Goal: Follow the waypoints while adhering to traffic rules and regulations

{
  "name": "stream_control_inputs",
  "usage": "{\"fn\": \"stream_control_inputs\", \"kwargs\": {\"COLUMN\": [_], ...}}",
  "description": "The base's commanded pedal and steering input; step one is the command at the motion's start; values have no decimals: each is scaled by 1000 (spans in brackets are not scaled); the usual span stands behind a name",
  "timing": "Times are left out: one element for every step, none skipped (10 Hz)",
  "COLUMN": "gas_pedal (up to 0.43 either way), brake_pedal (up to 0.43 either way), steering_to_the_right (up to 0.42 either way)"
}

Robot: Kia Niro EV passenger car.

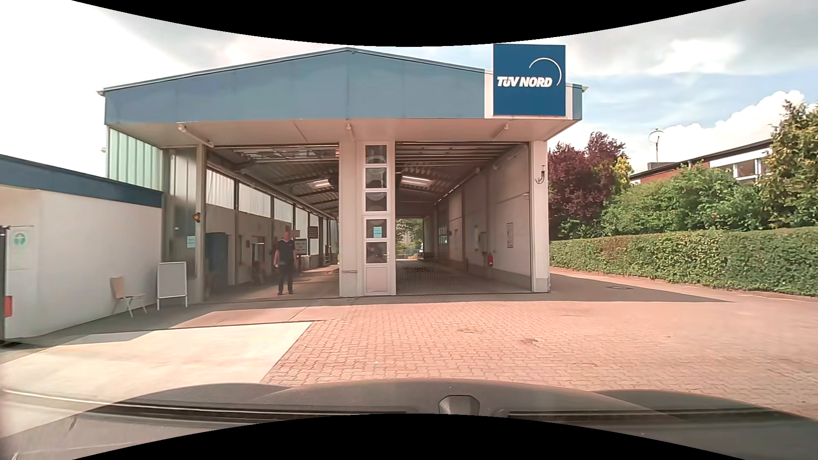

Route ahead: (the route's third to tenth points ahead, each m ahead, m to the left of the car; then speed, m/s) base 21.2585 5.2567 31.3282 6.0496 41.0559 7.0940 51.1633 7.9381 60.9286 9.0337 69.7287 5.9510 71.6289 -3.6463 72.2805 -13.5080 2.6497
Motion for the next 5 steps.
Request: {"fn": "stream_control_inputs", "kwargs": {"gas_pedal": [0, 0, 0, 0, 0], "brake_pedal": [0, 0, 0, 0, 0], "steering_to_the_right": [464, 488, 509, 526, 531]}}
